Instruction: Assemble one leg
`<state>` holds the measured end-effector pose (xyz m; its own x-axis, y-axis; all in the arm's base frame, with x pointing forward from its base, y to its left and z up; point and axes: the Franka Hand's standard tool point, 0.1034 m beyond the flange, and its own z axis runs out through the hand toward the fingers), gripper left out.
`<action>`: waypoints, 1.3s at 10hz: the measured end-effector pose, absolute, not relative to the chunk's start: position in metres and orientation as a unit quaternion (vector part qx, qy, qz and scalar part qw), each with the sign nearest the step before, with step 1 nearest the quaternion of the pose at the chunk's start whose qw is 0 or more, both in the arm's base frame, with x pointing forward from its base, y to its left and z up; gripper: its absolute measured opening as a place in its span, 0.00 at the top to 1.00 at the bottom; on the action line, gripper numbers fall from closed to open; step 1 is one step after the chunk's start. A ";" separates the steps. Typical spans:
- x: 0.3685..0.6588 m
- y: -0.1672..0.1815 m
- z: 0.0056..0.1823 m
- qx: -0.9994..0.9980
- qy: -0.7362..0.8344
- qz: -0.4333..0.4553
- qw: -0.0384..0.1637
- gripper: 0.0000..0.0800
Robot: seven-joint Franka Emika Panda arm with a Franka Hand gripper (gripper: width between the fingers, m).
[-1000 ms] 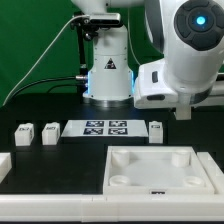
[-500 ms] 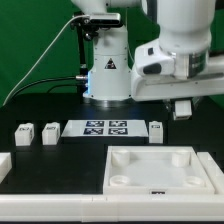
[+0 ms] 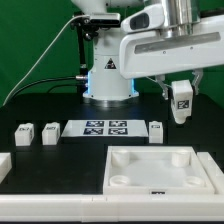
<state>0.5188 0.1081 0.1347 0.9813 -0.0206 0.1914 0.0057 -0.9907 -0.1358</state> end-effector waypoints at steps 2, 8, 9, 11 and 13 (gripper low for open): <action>0.513 0.109 0.131 -0.993 0.002 -0.094 0.067 0.64; 0.572 0.097 0.133 -0.992 -0.005 -0.107 0.073 0.64; 0.582 0.095 0.132 -0.991 -0.007 -0.111 0.073 0.64; 0.598 0.093 0.129 -0.988 -0.023 -0.135 0.071 0.64; 0.599 0.093 0.129 -0.987 -0.023 -0.140 0.071 0.64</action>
Offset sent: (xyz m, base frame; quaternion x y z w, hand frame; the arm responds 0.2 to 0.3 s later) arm 0.0000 0.0000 0.0000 0.0000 0.0000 0.0000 1.0000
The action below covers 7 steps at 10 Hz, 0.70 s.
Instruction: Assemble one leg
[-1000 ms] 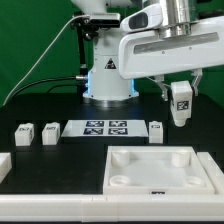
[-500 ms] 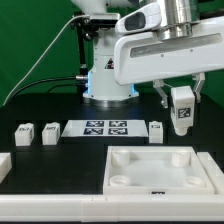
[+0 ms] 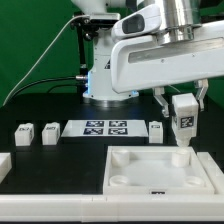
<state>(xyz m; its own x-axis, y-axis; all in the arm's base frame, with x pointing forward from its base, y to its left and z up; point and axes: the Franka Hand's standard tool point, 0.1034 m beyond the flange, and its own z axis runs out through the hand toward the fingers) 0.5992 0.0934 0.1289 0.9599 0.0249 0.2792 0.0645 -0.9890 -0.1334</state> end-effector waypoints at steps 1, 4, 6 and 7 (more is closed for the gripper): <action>0.606 0.089 0.133 -0.976 -0.020 -0.207 0.062 0.64; 0.597 0.096 0.121 -0.973 -0.032 -0.222 0.058 0.64; 0.602 0.099 0.119 -0.966 -0.035 -0.248 0.055 0.64; 0.604 0.102 0.115 -0.968 -0.042 -0.242 0.056 0.64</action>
Offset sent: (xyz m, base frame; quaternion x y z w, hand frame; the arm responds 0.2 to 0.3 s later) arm 0.0097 0.0055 -0.0105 -0.0164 0.0244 -0.0573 0.9979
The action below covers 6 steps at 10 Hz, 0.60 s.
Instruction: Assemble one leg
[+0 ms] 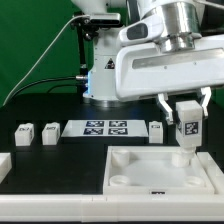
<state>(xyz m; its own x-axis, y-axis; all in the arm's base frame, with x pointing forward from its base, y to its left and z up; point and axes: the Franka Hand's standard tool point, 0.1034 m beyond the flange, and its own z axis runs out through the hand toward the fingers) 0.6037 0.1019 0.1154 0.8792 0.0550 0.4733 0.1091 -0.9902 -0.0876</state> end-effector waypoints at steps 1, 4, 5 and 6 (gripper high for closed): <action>0.608 0.100 0.114 -0.965 -0.054 -0.251 0.052 0.64; 0.608 0.099 0.109 -0.963 -0.059 -0.257 0.048 0.64; 0.608 0.099 0.108 -0.963 -0.059 -0.257 0.048 0.64; 0.609 0.098 0.107 -0.962 -0.060 -0.263 0.047 0.64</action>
Offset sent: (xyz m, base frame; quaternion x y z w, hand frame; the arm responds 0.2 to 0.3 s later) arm 0.0000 0.0000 0.0000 0.0000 0.0000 0.0000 1.0000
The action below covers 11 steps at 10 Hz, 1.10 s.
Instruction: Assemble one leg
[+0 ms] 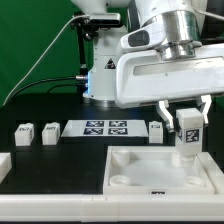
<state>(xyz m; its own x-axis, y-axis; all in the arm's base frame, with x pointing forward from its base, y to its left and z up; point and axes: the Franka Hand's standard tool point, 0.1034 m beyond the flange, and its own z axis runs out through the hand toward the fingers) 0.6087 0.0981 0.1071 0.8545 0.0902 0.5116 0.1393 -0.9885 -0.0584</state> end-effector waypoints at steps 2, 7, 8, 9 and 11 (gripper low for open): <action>0.614 0.100 0.103 -0.962 -0.059 -0.262 0.048 0.64; 0.627 0.100 0.095 -0.961 -0.056 -0.267 0.050 0.64; 0.626 0.101 0.093 -0.961 -0.056 -0.266 0.050 0.64; 0.624 0.101 0.090 -0.962 -0.056 -0.264 0.050 0.64; 0.622 0.101 0.086 -0.961 -0.056 -0.265 0.050 0.64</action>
Offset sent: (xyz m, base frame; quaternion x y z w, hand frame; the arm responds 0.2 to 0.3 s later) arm 0.0210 0.0050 -0.0042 -0.0002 0.0015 -0.0009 1.0000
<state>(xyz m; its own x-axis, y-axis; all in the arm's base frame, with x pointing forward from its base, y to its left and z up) 0.6223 0.1012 0.0862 0.8534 0.0811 0.5149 0.1338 -0.9888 -0.0661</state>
